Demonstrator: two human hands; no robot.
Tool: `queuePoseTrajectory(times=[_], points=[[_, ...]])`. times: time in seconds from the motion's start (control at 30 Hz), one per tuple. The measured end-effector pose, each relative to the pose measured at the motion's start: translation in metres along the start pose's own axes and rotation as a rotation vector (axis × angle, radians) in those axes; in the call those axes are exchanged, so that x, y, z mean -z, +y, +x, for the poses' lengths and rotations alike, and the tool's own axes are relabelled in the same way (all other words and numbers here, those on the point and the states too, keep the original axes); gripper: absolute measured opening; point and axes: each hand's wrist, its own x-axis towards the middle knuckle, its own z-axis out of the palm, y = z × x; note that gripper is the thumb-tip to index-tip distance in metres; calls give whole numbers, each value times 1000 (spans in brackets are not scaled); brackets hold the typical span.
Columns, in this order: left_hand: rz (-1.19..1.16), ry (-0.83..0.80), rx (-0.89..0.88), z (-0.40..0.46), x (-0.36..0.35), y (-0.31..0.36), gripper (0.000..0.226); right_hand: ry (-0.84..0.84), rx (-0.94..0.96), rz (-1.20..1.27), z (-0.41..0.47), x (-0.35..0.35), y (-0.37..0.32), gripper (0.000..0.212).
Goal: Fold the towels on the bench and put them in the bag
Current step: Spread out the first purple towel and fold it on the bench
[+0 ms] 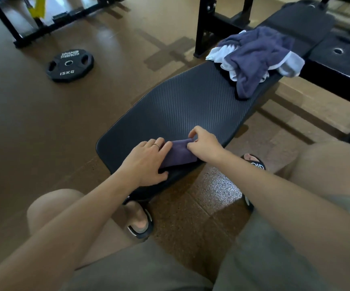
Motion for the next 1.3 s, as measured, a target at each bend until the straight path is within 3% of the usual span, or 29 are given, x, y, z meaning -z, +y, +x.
queuePoseTrajectory(times=[0.3,0.43,0.5,0.6,0.7,0.8,0.97,1.3], points=[[180,41,23,3,-2,32,58,41,-178,173,-12,8,19,15],[128,112,-20,12,29,49,37,26,-164,-40,-26,29,27,40],[65,88,-59,23,55,60,37,94,-5,-224,-44,52,24,44],[-11,25,-173,43,100,83,39,377,407,-445,-77,93,20,42],[-67,76,-234,68,144,112,47,370,652,-518,-106,137,24,45],[-142,103,-356,92,181,149,42,378,534,-670,-130,182,45,65],[-133,189,-494,124,220,211,41,452,357,-776,-161,251,74,36],[-128,254,-729,170,213,309,37,453,130,-791,-234,324,152,28]])
